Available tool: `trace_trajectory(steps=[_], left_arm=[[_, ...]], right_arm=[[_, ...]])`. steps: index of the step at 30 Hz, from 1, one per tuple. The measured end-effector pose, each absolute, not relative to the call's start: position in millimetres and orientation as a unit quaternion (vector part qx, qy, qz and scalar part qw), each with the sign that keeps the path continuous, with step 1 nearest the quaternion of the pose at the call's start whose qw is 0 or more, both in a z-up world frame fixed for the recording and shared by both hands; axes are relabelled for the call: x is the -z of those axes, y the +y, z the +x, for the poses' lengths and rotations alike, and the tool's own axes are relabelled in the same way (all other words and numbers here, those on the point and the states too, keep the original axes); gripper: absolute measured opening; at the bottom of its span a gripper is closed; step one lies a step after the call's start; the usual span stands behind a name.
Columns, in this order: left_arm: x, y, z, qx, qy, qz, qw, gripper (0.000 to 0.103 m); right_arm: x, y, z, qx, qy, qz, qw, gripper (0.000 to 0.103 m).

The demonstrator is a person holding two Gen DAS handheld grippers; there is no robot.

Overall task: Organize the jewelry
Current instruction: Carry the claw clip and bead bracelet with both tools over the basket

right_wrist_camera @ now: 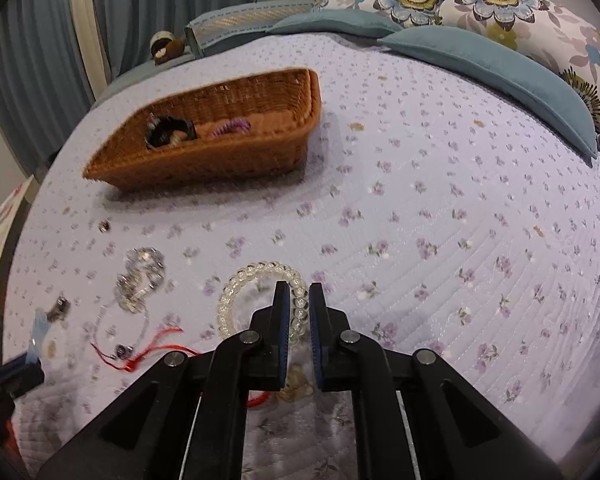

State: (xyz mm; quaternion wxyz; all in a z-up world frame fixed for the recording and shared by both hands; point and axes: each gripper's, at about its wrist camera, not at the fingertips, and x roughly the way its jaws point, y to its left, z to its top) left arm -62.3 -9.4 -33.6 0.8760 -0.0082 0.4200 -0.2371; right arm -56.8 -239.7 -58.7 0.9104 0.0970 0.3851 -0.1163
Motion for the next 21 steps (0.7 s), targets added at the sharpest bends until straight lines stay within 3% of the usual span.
trace_trajectory(steps=[13,21], left_arm=[[-43,-29,54,0.239,0.333,0.017,0.912,0.007],[-23,-44,157,0.201,0.351,0.01,0.915,0.007]], right_arm=[[-30,-233,7,0.077,0.307,0.073,0.946,0.011],[-22,-253,107,0.11,0.322,0.061,0.938,0.011]])
